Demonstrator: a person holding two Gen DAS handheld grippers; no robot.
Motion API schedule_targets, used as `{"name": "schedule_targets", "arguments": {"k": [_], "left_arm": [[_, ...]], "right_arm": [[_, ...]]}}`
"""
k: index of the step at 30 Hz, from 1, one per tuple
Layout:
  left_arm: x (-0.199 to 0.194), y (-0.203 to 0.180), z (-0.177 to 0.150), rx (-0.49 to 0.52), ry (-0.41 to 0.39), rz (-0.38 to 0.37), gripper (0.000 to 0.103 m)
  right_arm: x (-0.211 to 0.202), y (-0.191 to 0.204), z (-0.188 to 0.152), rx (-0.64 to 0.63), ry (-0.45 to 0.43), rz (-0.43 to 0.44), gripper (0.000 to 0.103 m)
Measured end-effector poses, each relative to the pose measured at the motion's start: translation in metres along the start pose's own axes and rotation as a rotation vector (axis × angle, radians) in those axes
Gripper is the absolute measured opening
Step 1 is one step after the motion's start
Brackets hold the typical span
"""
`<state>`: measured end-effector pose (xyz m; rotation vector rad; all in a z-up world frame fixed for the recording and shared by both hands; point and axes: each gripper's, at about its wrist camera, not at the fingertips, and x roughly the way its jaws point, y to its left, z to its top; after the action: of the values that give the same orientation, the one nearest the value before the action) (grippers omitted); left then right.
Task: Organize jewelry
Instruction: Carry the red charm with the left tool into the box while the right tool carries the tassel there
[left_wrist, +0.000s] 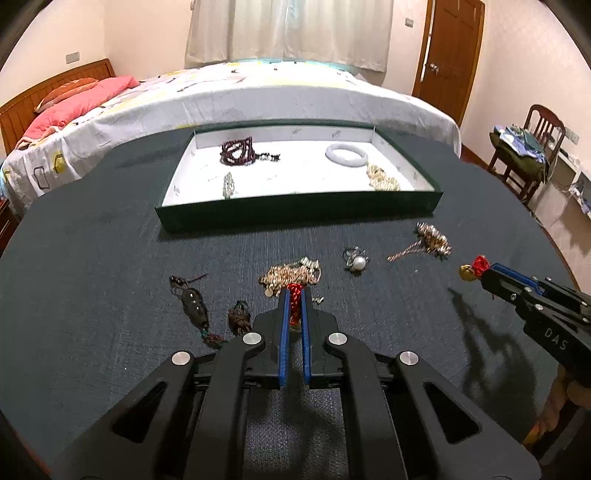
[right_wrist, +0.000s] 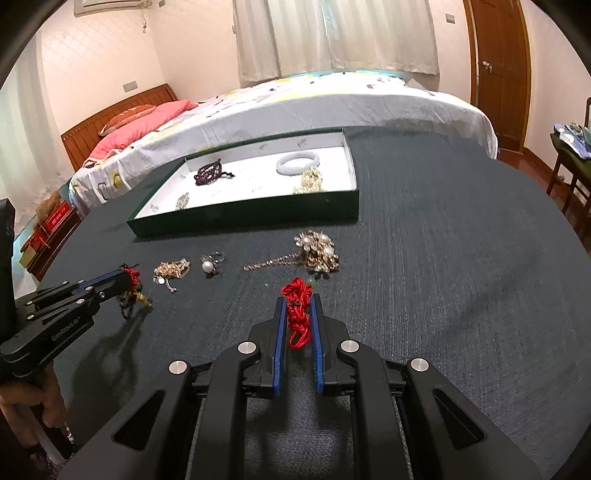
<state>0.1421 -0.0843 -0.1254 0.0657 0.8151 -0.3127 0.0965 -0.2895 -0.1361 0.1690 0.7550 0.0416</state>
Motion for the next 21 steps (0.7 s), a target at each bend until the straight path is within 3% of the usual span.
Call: {"name": "schedule_targets", "arguments": {"k": [11, 21], "left_arm": [[-0.019, 0.001, 0.023, -0.018, -0.081, -0.022, 0.006], [-0.011, 0.006, 0.072, -0.025, -0.142, -0.047, 0.006]], "right_arm": [[-0.012, 0.016, 0.023, -0.028, -0.055, 0.025, 0.013], [-0.009, 0.04, 0.076, -0.089, -0.148, 0.058, 0.013]]}}
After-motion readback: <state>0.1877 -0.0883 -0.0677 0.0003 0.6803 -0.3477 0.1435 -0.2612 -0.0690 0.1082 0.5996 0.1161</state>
